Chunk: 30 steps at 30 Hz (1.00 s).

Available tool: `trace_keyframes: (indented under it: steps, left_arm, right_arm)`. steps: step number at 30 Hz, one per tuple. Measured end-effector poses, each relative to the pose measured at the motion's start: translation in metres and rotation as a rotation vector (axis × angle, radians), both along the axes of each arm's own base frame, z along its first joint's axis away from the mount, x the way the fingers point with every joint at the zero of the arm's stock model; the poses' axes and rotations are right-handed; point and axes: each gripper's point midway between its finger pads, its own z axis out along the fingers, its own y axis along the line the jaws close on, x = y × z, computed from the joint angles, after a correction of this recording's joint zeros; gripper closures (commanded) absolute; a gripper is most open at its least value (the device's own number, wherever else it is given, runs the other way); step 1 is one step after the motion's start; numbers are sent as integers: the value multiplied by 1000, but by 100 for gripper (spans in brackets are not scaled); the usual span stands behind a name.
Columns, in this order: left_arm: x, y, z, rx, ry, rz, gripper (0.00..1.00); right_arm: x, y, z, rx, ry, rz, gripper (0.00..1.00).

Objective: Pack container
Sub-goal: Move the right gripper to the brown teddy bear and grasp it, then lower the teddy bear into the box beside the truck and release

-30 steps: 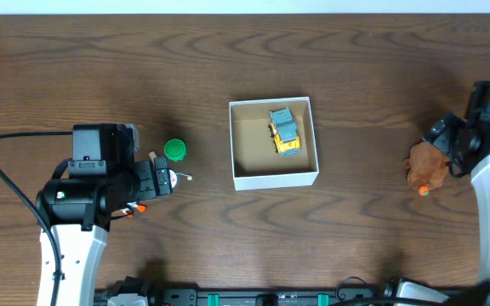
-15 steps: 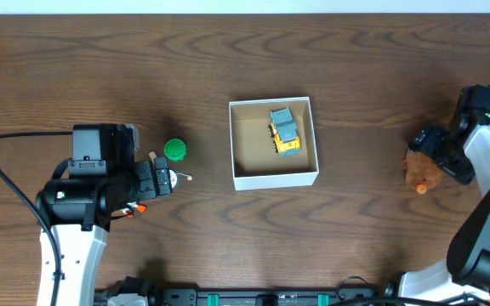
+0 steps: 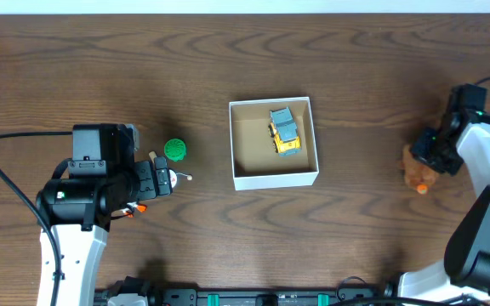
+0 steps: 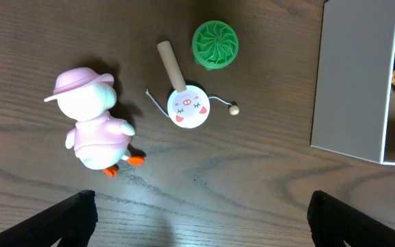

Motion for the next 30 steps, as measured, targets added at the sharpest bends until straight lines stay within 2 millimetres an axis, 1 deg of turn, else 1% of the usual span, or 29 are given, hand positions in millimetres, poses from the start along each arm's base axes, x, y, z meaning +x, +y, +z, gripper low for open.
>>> trace_keyframes:
  steps: [2, 4, 5, 7, 8, 10, 12, 13, 15, 16, 17, 19, 21, 25, 28, 30]
  left_arm:
    - [0, 0, 0, 1, 0, 0, 2]
    - [0, 0, 0, 0, 0, 0, 2]
    - [0, 0, 0, 0, 0, 0, 2]
    - [0, 0, 0, 0, 0, 0, 2]
    - [0, 0, 0, 0, 0, 0, 2]
    - [0, 0, 0, 0, 0, 0, 2]
    - [0, 0, 0, 0, 0, 0, 2]
    - [0, 0, 0, 0, 0, 0, 2]
    - [0, 0, 0, 0, 0, 0, 2]
    - [0, 0, 0, 0, 0, 0, 2]
    - [0, 0, 0, 0, 0, 0, 2]
    - [0, 0, 0, 0, 0, 0, 2]
    - [0, 0, 0, 0, 0, 0, 2]
    - [0, 0, 0, 0, 1, 0, 2]
    - [0, 0, 0, 0, 0, 0, 2]
    - [0, 0, 0, 0, 0, 0, 2]
  right_arm:
    - [9, 18, 16, -1, -57, 60, 77]
    - [22, 40, 41, -12, -150, 148, 77]
    - [29, 53, 56, -18, -206, 204, 77]
    - [40, 86, 87, -22, -324, 338, 76]
    - [45, 111, 106, -25, -396, 440, 76]
    - [49, 153, 133, -25, -504, 603, 76]
    - [47, 209, 160, -21, -618, 812, 76]
    - [45, 223, 165, -14, -644, 864, 78]
    - [42, 260, 175, -8, -707, 967, 86]
    - [41, 274, 177, -6, -726, 991, 92]
    - [40, 287, 177, -3, -738, 1002, 93]
    - [40, 306, 172, 5, -745, 989, 85]
    - [43, 319, 163, 12, -738, 975, 84]
    - [51, 349, 126, 38, -688, 974, 83]
    - [55, 365, 99, 55, -652, 971, 83]
    - [54, 371, 85, 67, -628, 958, 81]
